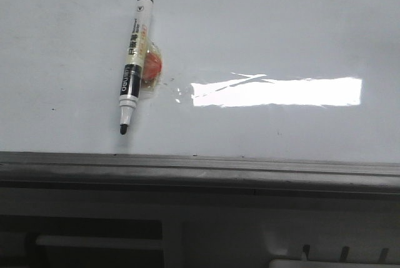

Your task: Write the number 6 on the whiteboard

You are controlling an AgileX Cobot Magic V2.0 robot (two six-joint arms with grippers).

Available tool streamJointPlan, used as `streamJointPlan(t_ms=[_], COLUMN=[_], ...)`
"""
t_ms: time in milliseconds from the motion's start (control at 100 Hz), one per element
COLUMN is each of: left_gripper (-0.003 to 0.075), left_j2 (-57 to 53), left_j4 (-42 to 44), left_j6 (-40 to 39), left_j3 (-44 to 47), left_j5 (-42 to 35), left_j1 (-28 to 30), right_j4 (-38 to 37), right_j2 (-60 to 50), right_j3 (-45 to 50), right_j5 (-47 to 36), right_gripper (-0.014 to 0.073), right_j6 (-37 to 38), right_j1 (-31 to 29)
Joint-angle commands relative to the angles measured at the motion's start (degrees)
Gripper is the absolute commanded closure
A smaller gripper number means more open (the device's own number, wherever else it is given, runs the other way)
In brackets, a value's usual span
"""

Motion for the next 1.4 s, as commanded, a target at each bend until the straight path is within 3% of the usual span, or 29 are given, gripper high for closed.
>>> streamJointPlan(t_ms=[0,230,410,670,910,1060,1180,1390], left_gripper=[0.0338,0.0344,0.0344,0.0354,0.0582,0.0738,0.0739,0.0739], left_j2=[4.1,12.3,19.1,26.7,30.1,30.7,30.5,30.1], left_j4=[-8.6,-12.6,-18.4,-19.8,-20.9,-20.9,-19.8,-13.5], left_j6=[6.4,6.3,6.3,6.3,6.3,6.3,9.7,41.7], left_j3=[-3.1,-3.1,-3.1,-3.1,-3.1,-3.2,-4.3,-7.4], left_j5=[-1.7,-13.9,-25.4,-30.3,-35.4,-33.6,-27.3,-5.7], left_j1=[-4.1,-20.9,-29.4,-31.7,-31.7,-31.7,-32.3,-36.2], right_j4=[0.1,0.6,0.6,1.4,5.1,15.1,26.7,48.8], right_j2=[1.7,1.7,1.7,1.7,1.7,1.7,2.6,8.2], right_j3=[-2.3,-2.3,-2.3,-2.3,-2.3,-2.3,-2.3,-2.3], right_j5=[-2.3,-2.0,-2.0,-1.5,-1.5,-1.4,0.4,12.2], right_gripper=[0.0214,0.0216,0.0217,0.0217,0.0217,0.0217,0.0217,0.0217], right_j6=[-0.8,-0.8,-0.8,-0.8,-2.4,-13.8,-27.5,-60.8], right_j1=[-0.2,-0.2,-0.2,-0.2,-0.2,-0.2,-0.2,1.4])
